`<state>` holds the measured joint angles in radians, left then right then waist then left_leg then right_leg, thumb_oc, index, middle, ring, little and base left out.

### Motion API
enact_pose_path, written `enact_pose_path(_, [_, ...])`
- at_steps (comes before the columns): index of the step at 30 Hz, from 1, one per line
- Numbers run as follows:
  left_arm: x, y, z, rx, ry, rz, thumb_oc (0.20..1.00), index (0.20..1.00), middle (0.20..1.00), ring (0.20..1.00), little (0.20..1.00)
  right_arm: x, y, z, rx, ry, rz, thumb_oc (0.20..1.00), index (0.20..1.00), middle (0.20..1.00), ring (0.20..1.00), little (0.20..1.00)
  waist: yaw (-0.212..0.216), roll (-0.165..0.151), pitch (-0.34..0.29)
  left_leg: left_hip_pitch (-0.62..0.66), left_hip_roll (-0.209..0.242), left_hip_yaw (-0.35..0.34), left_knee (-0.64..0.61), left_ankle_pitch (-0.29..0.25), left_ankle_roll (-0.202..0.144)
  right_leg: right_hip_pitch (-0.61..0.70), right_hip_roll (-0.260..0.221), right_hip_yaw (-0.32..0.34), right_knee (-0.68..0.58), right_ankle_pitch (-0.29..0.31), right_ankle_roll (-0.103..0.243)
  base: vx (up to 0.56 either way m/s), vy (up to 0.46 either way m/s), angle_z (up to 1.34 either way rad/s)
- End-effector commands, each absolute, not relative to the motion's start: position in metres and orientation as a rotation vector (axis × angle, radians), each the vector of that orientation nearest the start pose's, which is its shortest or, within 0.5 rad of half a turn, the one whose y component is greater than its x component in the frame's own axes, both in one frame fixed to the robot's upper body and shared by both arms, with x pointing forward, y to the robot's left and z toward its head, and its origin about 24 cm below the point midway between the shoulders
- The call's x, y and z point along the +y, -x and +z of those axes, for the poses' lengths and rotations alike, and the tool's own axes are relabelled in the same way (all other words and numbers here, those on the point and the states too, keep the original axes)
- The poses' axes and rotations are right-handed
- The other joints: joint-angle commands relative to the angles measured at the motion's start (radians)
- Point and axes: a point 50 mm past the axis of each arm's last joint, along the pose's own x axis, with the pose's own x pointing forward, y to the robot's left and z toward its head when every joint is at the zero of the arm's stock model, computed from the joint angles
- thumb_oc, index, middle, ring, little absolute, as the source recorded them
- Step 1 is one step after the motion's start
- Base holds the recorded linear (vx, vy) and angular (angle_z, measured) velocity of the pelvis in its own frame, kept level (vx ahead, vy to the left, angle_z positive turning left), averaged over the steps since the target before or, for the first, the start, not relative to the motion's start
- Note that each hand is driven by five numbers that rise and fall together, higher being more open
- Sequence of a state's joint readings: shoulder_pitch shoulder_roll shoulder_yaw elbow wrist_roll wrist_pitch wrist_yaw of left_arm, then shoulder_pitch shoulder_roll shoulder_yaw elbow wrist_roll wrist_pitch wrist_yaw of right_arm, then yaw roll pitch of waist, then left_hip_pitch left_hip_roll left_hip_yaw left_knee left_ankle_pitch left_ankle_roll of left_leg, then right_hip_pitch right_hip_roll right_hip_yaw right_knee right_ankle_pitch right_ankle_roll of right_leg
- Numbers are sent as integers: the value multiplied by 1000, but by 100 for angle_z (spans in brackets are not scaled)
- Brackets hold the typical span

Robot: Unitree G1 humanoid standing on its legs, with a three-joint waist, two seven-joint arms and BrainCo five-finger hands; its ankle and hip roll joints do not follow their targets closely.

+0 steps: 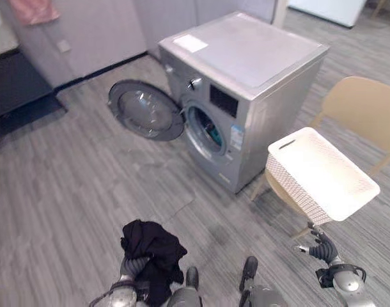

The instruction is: Grab the laundry basket,head to the washer,open it,put in the laundry and shut it.

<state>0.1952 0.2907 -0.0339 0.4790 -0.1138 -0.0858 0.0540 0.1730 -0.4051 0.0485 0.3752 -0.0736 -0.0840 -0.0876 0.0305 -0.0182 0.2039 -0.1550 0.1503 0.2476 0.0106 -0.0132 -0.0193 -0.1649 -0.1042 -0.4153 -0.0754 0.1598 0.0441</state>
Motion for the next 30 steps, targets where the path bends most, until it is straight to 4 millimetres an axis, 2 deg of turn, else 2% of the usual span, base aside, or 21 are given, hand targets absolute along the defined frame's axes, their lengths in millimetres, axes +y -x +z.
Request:
enact_pose_path(1, [258,-180,-52,425,-271,177,200,200,200,200,200,-261,-195,-35,374,478,-129,1000,1000,1000,1000,1000,-18,-23,1,20,-33,123,126,-33,-25,181,-40,-36,67,-229,55,79,144,90])
enact_pose_path(3, [256,-181,-52,426,-278,160,200,200,200,200,200,-257,-196,-36,377,483,-114,1000,1000,1000,1000,1000,-20,-25,-1,20,-37,114,121,-40,-17,194,-52,-59,81,-233,61,137,168,42])
enact_pose_path(7, [258,-182,-49,416,-296,157,200,200,200,200,200,-245,-202,-39,378,477,-76,1000,1000,1000,1000,1000,5,-54,10,6,-62,81,131,-70,6,186,-87,-65,142,-239,77,126,208,41])
enact_pose_path(10, [260,-186,-45,403,-309,162,200,200,200,200,200,-237,-207,-39,363,468,-54,1000,1000,1000,1000,1000,22,-64,22,6,-87,58,133,-93,29,154,-123,-47,236,-245,88,92,167,11])
enact_pose_path(11, [261,-190,-43,396,-321,162,200,200,200,200,200,-234,-209,-38,357,459,-47,1000,1000,1000,1000,1000,18,-69,35,12,-97,39,133,-102,37,125,-130,-10,297,-242,89,153,184,-15])
enact_pose_path(12, [260,-197,-40,376,-343,150,200,200,200,200,200,-228,-214,-35,335,450,-28,1000,1000,1000,1000,1000,-6,-69,50,27,-122,-5,127,-116,51,44,-73,140,382,-258,86,151,244,24])
enact_pose_path(13, [258,-199,-38,366,-336,151,200,200,200,200,200,-226,-215,-35,330,451,-19,1000,1000,1000,1000,1000,-18,-64,59,30,-132,-16,116,-96,62,-2,-35,203,387,-246,76,173,214,75])
enact_pose_path(16, [253,-201,-40,363,-326,142,200,200,200,200,200,-224,-217,-34,322,450,1,1000,1000,1000,1000,1000,-28,-56,75,62,-161,-72,92,-105,73,-67,15,262,358,-230,59,225,76,79])
enact_pose_path(17, [251,-203,-40,362,-319,135,200,200,200,200,200,-226,-217,-34,325,452,1,1000,1000,1000,1000,1000,-41,-56,82,87,-183,-121,79,-114,77,-103,41,299,316,-202,69,344,15,31])
enact_pose_path(18, [250,-203,-40,363,-317,137,200,200,200,200,200,-225,-217,-35,330,455,4,1000,1000,1000,1000,1000,-47,-56,89,103,-196,-143,74,-124,80,-131,53,312,294,-179,74,347,-11,39])
enact_pose_path(21, [248,-205,-41,367,-331,121,200,200,200,200,200,-226,-217,-35,336,460,3,1000,1000,1000,1000,1000,-57,-64,93,142,-223,-193,69,-148,76,-183,44,287,217,-126,91,305,-40,107])
enact_pose_path(24, [245,-205,-42,364,-324,112,200,200,200,200,200,-227,-213,-38,353,469,6,1000,1000,1000,1000,1000,-71,-60,92,198,-235,-252,56,-172,66,-198,37,243,159,-98,107,347,-81,71])
enact_pose_path(26, [242,-205,-42,362,-332,97,200,200,200,200,200,-230,-208,-41,371,462,2,1000,1000,1000,1000,1000,-75,-67,77,228,-246,-282,61,-197,55,-167,26,245,137,-89,101,417,-165,83])
enact_pose_path(27, [238,-203,-45,369,-328,80,200,200,200,200,200,-232,-203,-44,387,464,1,1000,1000,1000,1000,1000,-83,-53,61,255,-228,-298,79,-218,31,-134,27,246,150,-94,85,348,-164,99])
enact_pose_path(28, [238,-203,-45,369,-328,80,200,200,200,200,200,-232,-203,-44,387,463,2,1000,1000,1000,1000,1000,-85,-57,60,252,-232,-300,78,-214,32,-136,23,245,148,-91,85,355,-192,115])
enact_pose_path(29, [238,-202,-46,375,-323,81,200,200,200,200,200,-235,-201,-47,403,479,4,1000,1000,1000,1000,1000,-90,-47,48,262,-212,-296,96,-214,12,-116,26,235,153,-101,77,228,-139,83])
enact_pose_path(30, [238,-201,-46,376,-324,75,200,200,200,200,200,-236,-200,-46,399,481,2,1000,1000,1000,1000,1000,-99,-45,40,253,-198,-285,141,-184,-10,-89,24,218,147,-105,68,313,-182,65])
